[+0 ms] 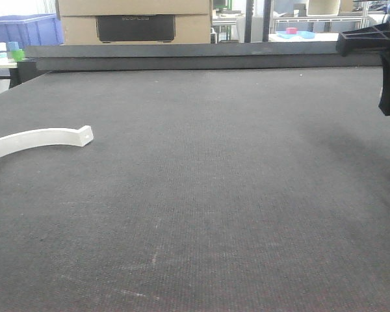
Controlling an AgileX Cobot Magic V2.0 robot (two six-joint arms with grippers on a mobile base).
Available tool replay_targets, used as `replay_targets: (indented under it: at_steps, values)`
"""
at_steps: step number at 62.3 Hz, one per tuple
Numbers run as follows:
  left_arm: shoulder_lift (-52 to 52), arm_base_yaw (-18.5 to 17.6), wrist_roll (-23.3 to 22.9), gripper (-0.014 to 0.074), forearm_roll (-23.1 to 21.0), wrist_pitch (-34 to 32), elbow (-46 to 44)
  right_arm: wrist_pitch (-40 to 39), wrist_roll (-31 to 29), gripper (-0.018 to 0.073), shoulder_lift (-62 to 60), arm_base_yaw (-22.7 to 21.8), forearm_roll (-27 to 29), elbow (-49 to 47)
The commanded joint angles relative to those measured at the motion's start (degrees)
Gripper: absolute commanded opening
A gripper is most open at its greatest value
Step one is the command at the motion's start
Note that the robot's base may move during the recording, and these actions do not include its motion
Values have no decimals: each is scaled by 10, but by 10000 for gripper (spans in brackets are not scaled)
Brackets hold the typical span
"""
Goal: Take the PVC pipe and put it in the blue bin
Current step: 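Lower the left gripper onto the other white curved pipe piece and grasp it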
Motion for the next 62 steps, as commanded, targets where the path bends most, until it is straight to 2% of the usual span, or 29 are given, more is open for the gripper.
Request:
replay_targets:
  at_steps: [1,6,13,36,40,53,57,62]
  values:
    - [55,0,-1,-111,40,37,-55,-1,-2,-151,-5,0,5,-4]
    - [104,0,-1,-111,57,53,-93,-7,-2,-151,-5,0,7,-4]
    - [166,0,-1,-111,57,78,-131,-10,-2,-151,-5,0,7,-4]
    - [253,0,-1,-106,69,64,-134,-29,-2,-151,-5,0,7,-3]
    - [256,0,-1,-66,69,64,-134,-32,-2,-151,-4,0,7,-3]
    - [265,0,-1,200,69,38,-134,-35,-2,-151,-4,0,8,-3]
    - [270,0,-1,237,69,36,-134,-35,-2,-151,-4,0,8,-3]
    - [279,0,-1,241,69,36,-134,-35,-2,-151,-4,0,8,-3]
